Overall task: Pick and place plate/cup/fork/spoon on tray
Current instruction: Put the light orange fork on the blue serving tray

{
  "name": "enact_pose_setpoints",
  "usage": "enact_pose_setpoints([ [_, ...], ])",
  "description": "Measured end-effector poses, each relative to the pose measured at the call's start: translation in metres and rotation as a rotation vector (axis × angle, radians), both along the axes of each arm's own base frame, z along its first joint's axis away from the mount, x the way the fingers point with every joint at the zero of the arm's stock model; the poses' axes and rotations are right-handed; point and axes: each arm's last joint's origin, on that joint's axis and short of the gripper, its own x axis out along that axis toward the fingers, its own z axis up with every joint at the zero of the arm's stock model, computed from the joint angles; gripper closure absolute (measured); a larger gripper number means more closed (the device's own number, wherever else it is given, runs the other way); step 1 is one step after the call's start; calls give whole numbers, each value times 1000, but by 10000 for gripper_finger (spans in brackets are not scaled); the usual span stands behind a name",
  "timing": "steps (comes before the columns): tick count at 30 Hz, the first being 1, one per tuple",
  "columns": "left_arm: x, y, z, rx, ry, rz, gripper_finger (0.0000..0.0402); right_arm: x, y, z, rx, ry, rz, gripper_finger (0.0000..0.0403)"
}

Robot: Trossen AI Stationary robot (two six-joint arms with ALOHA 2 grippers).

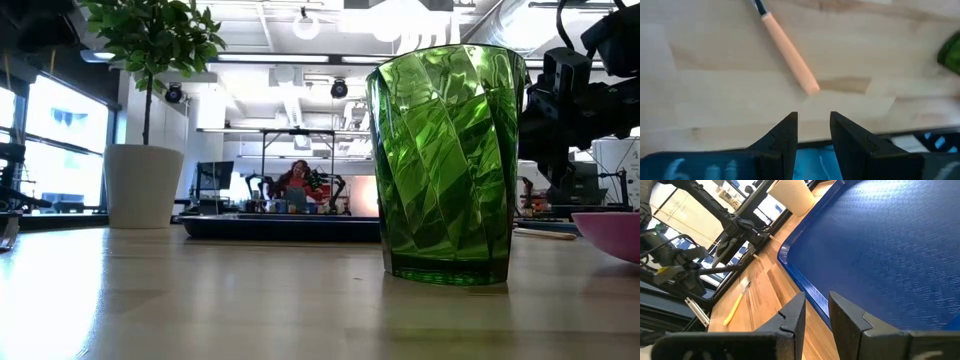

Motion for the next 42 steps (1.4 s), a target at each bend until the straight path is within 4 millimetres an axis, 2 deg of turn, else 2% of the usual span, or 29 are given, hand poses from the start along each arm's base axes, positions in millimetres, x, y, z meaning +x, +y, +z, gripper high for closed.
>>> enact_pose_setpoints([
  [12,21,10,-26,53,88,80,296,0,0,0,1,0,1,327],
  [19,22,8,-34,-3,178,69,293,0,0,0,1,1,2,327],
  [32,21,16,-42,-17,231,105,232,0,0,0,-13,4,7,327],
  [42,39,18,-74,12,289,152,229,0,0,0,-18,5,8,327],
])
